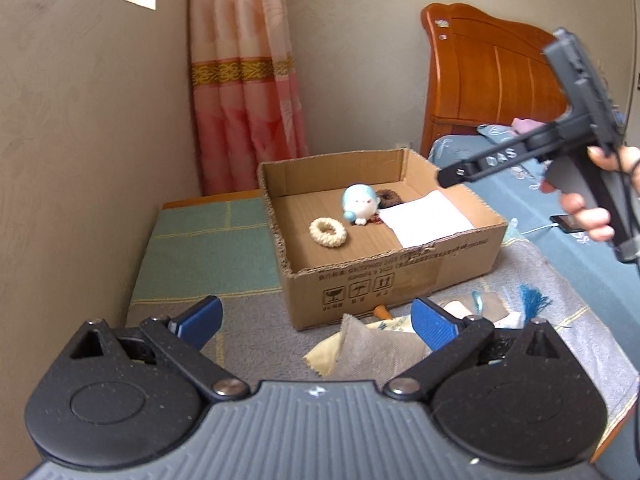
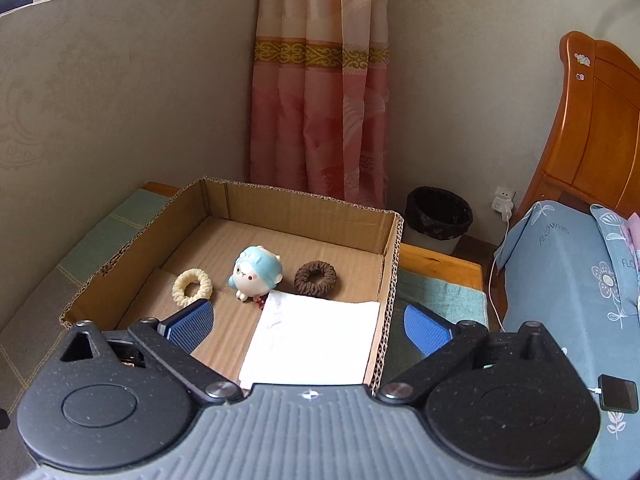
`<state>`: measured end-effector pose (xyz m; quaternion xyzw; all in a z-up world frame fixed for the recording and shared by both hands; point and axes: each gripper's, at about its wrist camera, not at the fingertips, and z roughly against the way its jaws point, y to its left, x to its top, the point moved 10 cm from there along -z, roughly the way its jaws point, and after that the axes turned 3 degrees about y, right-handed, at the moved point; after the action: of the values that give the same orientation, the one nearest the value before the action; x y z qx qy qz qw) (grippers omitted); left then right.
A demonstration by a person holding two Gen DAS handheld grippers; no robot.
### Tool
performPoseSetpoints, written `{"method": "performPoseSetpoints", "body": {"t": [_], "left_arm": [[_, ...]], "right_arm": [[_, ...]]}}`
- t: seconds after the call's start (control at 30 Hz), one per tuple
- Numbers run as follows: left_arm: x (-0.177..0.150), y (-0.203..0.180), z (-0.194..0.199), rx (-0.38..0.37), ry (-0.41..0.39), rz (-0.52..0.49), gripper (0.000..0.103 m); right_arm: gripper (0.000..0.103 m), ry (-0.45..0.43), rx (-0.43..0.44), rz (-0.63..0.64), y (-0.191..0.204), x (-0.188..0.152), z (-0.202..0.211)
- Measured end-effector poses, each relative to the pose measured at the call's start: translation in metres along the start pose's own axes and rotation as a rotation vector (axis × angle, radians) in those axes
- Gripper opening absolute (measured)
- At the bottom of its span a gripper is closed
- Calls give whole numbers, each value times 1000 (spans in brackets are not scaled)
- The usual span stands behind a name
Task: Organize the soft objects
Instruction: 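Move both tools back toward the grey sachets and floral pouch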
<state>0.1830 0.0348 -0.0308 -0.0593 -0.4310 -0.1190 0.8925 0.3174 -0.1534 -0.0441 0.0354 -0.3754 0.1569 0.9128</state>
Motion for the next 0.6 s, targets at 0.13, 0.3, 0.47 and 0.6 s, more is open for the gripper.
{"method": "performPoseSetpoints", "body": {"t": [0.13,0.3,0.47,0.6], "left_arm": [[-6,8,0,48,16,13,100],[-12,13,2,78,30,33,100],[-20,9,4,79,45,23,100],[-27,7,4,78,61,21,100]], "right_arm": [[103,9,-47,9,4,-16,13],[103,31,-58,-28,6,-38,22],[103,67,-67,-39,10,-70,22],[103,97,-68,-54,13,-94,19]]}}
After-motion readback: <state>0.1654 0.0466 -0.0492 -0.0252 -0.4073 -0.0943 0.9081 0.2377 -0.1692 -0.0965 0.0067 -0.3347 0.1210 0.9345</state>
